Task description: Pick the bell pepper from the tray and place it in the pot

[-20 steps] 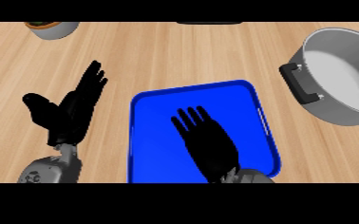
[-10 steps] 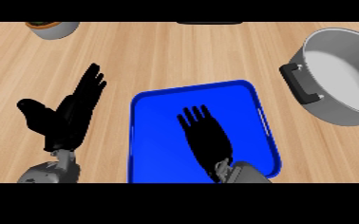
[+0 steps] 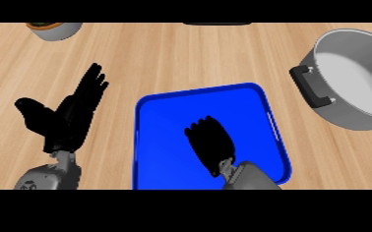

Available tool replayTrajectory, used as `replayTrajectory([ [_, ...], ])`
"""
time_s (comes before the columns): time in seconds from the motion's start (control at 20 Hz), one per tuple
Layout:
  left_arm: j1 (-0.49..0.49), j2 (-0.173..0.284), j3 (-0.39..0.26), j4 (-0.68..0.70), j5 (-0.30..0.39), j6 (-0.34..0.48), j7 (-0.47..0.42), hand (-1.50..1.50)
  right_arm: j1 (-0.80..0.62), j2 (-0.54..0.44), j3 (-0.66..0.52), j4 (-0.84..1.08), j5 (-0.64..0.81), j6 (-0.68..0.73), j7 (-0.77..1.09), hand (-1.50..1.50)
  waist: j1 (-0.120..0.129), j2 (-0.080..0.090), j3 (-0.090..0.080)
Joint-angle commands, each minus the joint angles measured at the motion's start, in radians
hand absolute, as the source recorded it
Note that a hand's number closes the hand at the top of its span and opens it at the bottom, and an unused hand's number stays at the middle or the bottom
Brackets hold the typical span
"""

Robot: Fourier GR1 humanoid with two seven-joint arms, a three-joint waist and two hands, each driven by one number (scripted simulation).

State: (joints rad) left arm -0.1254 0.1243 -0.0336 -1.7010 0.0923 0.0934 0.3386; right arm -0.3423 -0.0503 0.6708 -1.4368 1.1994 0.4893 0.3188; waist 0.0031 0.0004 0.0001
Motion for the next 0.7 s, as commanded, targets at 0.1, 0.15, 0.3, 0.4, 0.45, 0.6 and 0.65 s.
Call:
replayTrajectory([
  [0.1,-0.023,-0.005,0.009,-0.007,-0.021,0.006,0.042,0.0,-0.001,-0.002,-0.024,0.004,0.031,-0.049,-0.119,1.5,-0.002,-0.001,0.0],
  [0.15,-0.005,0.006,0.026,-0.04,0.022,-0.026,0.055,0.0,-0.005,-0.009,-0.031,0.059,0.044,-0.111,-0.154,1.5,0.0,-0.001,0.0],
  [0.3,0.005,-0.024,-0.006,-0.063,-0.026,0.013,0.069,0.0,0.01,0.006,-0.027,0.123,0.074,-0.168,-0.186,1.5,0.001,0.0,0.0],
  [0.4,-0.016,-0.027,0.021,-0.007,-0.016,-0.001,0.037,0.0,-0.005,0.018,-0.066,-0.009,0.062,-0.037,-0.165,1.5,-0.003,-0.001,0.0],
  [0.45,-0.045,0.006,0.057,-0.009,0.017,-0.032,0.069,0.0,0.055,0.013,-0.017,0.009,0.097,-0.113,-0.161,1.5,-0.003,-0.001,0.0],
  [0.6,-0.008,-0.03,0.023,-0.009,-0.031,0.021,0.019,0.0,0.138,-0.176,-0.252,-0.11,-0.036,-0.132,-0.187,1.5,-0.048,-0.004,0.001],
  [0.65,0.031,-0.016,0.033,-0.015,-0.035,0.015,-0.009,0.0,0.179,-0.234,-0.346,-0.085,-0.072,-0.169,-0.198,1.5,-0.074,-0.003,0.002],
])
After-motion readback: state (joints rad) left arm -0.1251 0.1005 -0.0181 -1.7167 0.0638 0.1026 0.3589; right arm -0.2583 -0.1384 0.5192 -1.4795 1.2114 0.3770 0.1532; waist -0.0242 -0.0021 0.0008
